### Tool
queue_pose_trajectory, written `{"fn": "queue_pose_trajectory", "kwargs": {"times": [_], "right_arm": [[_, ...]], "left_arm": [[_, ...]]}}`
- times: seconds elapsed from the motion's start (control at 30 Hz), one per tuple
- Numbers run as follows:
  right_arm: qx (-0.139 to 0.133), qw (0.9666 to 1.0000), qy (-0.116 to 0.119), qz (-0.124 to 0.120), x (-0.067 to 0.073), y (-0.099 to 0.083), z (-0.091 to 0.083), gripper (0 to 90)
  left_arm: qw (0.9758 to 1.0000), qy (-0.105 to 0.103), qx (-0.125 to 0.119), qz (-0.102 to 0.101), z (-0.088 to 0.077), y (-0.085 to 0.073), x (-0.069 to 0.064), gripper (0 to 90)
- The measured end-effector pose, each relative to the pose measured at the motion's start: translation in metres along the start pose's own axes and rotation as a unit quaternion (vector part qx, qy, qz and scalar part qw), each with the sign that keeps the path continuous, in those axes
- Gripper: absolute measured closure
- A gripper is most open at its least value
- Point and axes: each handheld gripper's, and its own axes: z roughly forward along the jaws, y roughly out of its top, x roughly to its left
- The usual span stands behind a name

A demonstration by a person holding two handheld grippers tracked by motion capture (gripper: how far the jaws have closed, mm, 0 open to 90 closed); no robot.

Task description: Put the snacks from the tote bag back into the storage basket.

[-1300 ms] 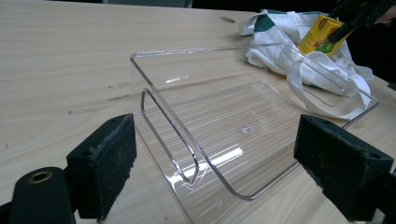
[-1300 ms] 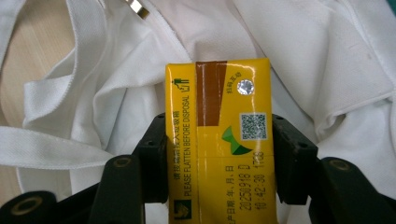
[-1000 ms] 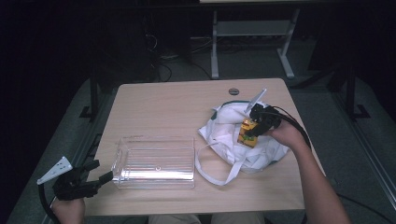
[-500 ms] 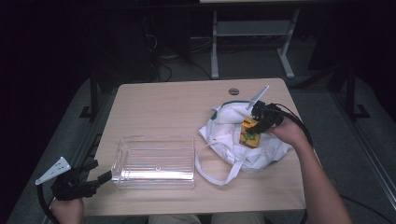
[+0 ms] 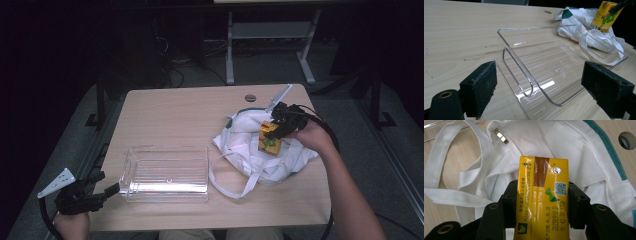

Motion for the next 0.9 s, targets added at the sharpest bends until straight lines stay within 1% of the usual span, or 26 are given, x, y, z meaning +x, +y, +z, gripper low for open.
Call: {"fn": "queue_pose_trajectory", "kwargs": {"times": [0.13,0.27,0.33,0.43,0.53,0.67,0.83,0.9], "right_arm": [[-0.003,1.0,0.004,-0.008,0.003,0.003,-0.006,51.7],[-0.007,0.9999,0.003,-0.013,0.007,0.007,-0.011,51.8],[-0.009,0.9998,0.011,-0.015,0.008,0.008,-0.014,51.9],[-0.013,0.9996,0.014,-0.019,0.01,0.01,-0.016,51.9],[-0.024,0.9992,0.025,-0.018,0.013,0.012,-0.021,51.9],[-0.028,0.9988,0.032,-0.023,0.017,0.015,-0.025,52.0],[-0.032,0.9986,0.032,-0.029,0.021,0.018,-0.03,52.0],[-0.033,0.9983,0.03,-0.037,0.025,0.021,-0.035,52.0]], "left_arm": [[1.0,0.001,-0.001,0.0,0.0,0.0,0.0,12.8],[1.0,0.001,-0.001,0.0,-0.001,0.0,0.001,12.8],[1.0,0.002,0.0,0.0,-0.001,0.0,0.001,12.8],[1.0,0.002,0.001,0.0,-0.001,0.0,0.001,12.8],[1.0,0.003,0.0,-0.002,-0.001,0.0,0.001,12.8],[1.0,0.002,0.0,-0.002,-0.001,0.0,0.001,12.8],[1.0,0.002,0.001,0.0,-0.001,0.0,0.001,12.8],[1.0,0.003,0.0,-0.001,-0.001,0.0,0.001,12.8]]}}
